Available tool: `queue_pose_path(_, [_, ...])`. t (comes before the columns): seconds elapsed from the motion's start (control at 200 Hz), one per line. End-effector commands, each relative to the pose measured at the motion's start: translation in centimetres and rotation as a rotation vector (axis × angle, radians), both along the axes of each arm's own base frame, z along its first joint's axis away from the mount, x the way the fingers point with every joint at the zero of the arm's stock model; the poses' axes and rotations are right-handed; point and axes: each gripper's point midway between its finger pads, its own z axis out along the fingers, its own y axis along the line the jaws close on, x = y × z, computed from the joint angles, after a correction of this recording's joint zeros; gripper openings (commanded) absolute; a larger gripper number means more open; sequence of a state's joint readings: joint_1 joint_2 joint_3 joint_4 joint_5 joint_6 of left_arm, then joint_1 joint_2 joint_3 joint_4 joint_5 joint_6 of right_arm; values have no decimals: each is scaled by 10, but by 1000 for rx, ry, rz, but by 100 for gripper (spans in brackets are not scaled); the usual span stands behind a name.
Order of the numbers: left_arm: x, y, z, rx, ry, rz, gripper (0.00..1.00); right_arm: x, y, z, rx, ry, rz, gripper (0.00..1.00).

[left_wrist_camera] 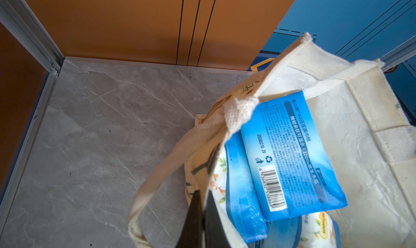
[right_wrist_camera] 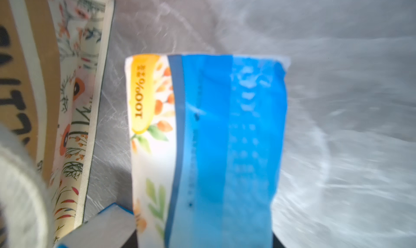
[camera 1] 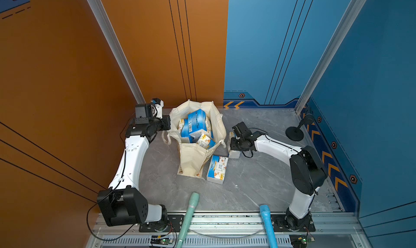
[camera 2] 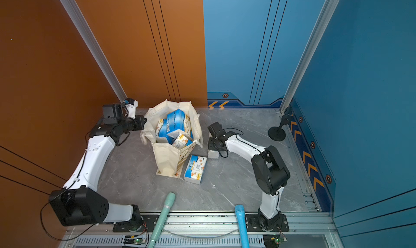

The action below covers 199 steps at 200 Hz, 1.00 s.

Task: Put tissues into the canvas bag
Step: Pick up the pack of facial tissues from the center of the board, then place the pack of facial tissues in the canvas bag.

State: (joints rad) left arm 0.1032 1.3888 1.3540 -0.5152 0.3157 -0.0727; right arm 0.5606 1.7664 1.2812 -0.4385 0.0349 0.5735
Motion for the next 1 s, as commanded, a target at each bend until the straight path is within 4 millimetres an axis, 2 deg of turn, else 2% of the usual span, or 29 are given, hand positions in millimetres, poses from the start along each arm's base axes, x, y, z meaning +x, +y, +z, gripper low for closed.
queue_pose_path(0.0, [2,0,-11,-25,28,-5,0,9,-33,68,-33,-175,-49,44])
queue_pose_path(0.09, [2,0,-11,-29,29,-7,0,11,-45,122,-47,-302,-45,43])
queue_pose_path(0.205, [2,0,-12,-29,31,-4,0,8,-35,195,4,-462,17,43])
queue_pose_path(0.27, [2,-1,-12,-30,32,-7,0,2,-16,234,54,-541,86,43])
queue_pose_path(0.35, [2,0,-12,-28,31,-6,0,-8,17,270,125,-615,188,43])
queue_pose_path(0.481, [2,-1,-11,-30,31,-7,0,-22,75,302,255,-662,354,44])
queue_pose_path(0.496, [2,-1,-11,-29,29,-8,0,-30,90,305,279,-664,388,44])
queue_pose_path(0.571, [2,-2,-11,-31,31,-10,0,-38,128,309,346,-655,480,44])
queue_pose_path(0.586, [2,-2,-11,-32,29,-10,0,-39,137,302,350,-637,500,44])
queue_pose_path(0.611, [2,-3,-11,-31,30,-12,0,-41,149,309,373,-641,523,44])
queue_pose_path(0.751, [1,-4,-11,-28,29,-14,0,-44,207,282,382,-552,630,44])
queue_pose_path(0.871, [0,-3,-8,-24,22,-12,0,-38,234,248,364,-470,655,44])
queue_pose_path(0.991, [0,-2,-7,-23,19,-11,0,-33,245,208,308,-378,655,44])
